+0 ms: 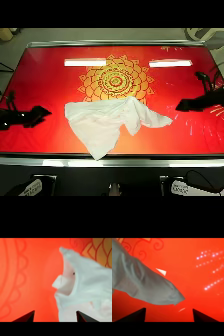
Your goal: Fold the shirts.
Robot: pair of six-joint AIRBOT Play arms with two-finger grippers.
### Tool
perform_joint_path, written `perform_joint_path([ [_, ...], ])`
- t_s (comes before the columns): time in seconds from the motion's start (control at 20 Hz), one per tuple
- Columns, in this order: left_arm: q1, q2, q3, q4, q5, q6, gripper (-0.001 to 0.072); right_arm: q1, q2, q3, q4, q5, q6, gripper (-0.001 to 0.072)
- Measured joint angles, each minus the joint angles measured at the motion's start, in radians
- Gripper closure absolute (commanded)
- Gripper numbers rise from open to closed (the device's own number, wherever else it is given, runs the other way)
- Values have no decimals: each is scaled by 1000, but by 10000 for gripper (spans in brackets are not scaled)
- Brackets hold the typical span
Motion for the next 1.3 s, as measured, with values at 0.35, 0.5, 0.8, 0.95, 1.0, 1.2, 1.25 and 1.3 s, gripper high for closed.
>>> perform_joint_path([
  [0.35,-240,-2,-348,-159,47,-1,103,-91,-19,-206,-21,-19,-34,74],
  [0.5,-368,-11,-402,-284,132,-2,104,-99,-64,-229,18,-47,-57,75],
  [0.8,-583,-46,-432,-460,347,-4,511,-102,-158,-239,145,-97,-97,75],
  [0.95,-637,-56,-433,-494,431,-4,679,-103,-182,-240,198,-110,-111,82],
  [1.0,-646,-57,-429,-505,447,-5,679,-103,-186,-241,209,-117,-113,83],
  [1.2,-662,-58,-406,-524,483,-3,680,-102,-198,-241,238,-156,-110,197],
  [1.25,-664,-58,-396,-528,483,-2,680,-103,-203,-241,241,-160,-106,291],
  [1.3,-665,-58,-386,-530,484,3,680,-103,-208,-241,241,-165,-105,480],
])
